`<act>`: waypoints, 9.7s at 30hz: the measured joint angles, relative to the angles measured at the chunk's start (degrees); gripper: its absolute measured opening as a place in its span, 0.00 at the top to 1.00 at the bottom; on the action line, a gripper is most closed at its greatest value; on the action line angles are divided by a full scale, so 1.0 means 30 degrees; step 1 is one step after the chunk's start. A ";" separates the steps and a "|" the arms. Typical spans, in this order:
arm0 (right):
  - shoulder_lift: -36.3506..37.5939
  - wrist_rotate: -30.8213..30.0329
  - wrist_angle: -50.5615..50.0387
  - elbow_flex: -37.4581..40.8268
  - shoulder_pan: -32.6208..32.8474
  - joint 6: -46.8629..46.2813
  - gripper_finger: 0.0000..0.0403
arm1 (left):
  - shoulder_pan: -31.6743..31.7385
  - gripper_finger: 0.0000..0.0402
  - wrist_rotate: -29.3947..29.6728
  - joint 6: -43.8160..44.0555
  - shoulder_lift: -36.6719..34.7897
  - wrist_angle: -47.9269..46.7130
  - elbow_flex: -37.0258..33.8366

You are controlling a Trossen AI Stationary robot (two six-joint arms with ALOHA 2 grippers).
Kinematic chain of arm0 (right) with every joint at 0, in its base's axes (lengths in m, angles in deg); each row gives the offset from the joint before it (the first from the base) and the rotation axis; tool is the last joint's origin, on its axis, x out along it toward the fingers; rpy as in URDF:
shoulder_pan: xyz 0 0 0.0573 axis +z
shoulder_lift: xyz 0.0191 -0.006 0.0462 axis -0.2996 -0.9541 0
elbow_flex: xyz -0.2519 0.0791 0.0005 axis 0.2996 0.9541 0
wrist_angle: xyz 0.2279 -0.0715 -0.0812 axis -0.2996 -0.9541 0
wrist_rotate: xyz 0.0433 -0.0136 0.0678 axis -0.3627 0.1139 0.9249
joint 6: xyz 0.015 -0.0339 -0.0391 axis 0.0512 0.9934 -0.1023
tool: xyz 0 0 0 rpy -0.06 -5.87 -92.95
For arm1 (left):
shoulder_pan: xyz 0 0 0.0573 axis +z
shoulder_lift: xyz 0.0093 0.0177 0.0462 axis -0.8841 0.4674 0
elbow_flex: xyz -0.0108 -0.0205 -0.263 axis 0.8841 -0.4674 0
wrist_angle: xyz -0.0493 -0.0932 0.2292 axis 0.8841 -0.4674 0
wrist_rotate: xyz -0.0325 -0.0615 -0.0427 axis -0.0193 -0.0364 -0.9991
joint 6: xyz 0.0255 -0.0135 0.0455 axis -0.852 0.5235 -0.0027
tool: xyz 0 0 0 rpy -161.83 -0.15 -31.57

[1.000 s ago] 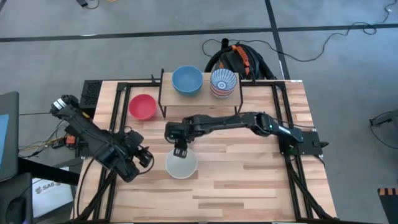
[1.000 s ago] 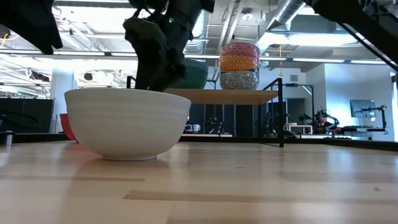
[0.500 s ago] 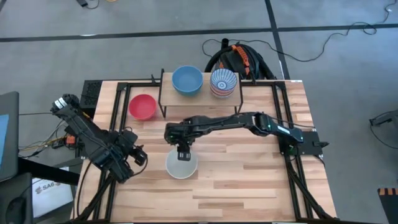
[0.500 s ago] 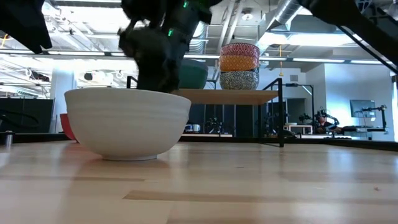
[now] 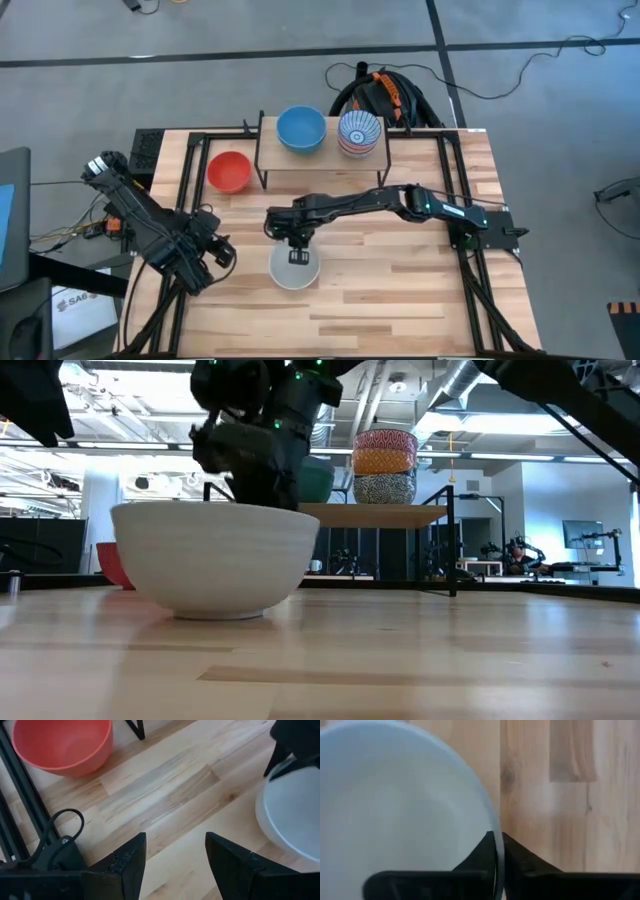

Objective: Place and stack bowls onto a shelf
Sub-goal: Stack the white bowl on top of the blue bowl, then stack the orange bowl on top of the white bowl

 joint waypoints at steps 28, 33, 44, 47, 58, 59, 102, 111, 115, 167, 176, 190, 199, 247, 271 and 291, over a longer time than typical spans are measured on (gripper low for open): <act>0.9260 -0.4028 0.4142 -0.0007 -0.7732 0.1520 0.94 | 0.0580 0.53 0.1049 0.4288 0.0108 -0.0029 0.0000; 0.9259 -0.2744 0.5298 0.0000 -1.0530 0.1522 0.94 | 0.1585 0.53 0.0327 0.4337 0.0358 0.0868 -0.0601; 0.7906 0.0064 0.3473 0.0034 -1.2220 0.2510 0.93 | 0.3795 0.53 -0.0558 0.3833 0.0372 0.2600 -0.0962; 0.7954 0.0058 0.3581 0.0016 -1.2252 0.2534 0.92 | 0.4400 0.53 -0.0562 0.3248 0.0372 0.3429 -0.0962; 0.7558 0.0117 0.3908 -0.0030 -1.2118 0.3509 0.91 | 0.6212 0.53 -0.0151 0.1430 0.0459 0.4549 -0.0962; 0.7399 0.0186 0.3693 0.0005 -1.2120 0.3511 0.91 | 0.6331 0.53 -0.0146 0.1285 0.0457 0.4625 -0.0962; 0.6753 0.6076 0.7768 0.1181 -1.3155 0.2588 0.64 | 0.7230 0.53 -0.0199 0.1891 0.0452 0.3779 -0.0969; 0.6738 0.5997 0.7405 0.1370 -1.3437 0.2661 0.65 | 0.8068 0.53 -0.0316 0.0577 0.0452 0.3815 -0.0969; 0.6825 0.6011 0.7252 0.1376 -1.3506 0.3043 0.65 | 0.8269 0.53 -0.0313 0.0422 0.0452 0.3843 -0.0969; 0.8857 1.2652 0.9123 0.1537 -1.2571 0.1479 0.85 | 0.8447 0.53 0.0774 -0.2350 0.0379 0.3212 0.0761; 1.0121 1.1218 0.8421 0.1537 -0.9606 0.1134 0.85 | 0.8444 0.53 -0.0539 -0.6201 -0.0040 0.3308 0.0976; 1.1091 0.3955 0.3822 0.5985 -0.3140 -0.1093 0.85 | 0.3248 0.53 0.3117 -0.7713 -0.1834 0.5662 -0.0373; 1.3264 0.0600 1.2627 1.4254 0.1363 -0.8492 0.85 | 0.1211 0.53 0.2852 -0.7023 -0.1853 0.7169 -0.3477; 1.3936 -0.7542 1.9105 2.3635 0.5206 -1.8397 0.60 | 2.7124 0.53 -0.9705 -3.0712 -0.2636 1.3725 -0.7788; 1.3936 -0.4620 1.9097 2.3617 0.5182 -1.8331 0.60 | 2.3565 1.00 -1.2293 -2.4936 -0.4807 1.0885 -0.7774; 1.5356 -0.3168 1.8871 2.3591 0.3540 -1.9139 0.60 | 0.5126 1.00 -0.7748 -2.3986 -0.4030 2.0579 -0.7781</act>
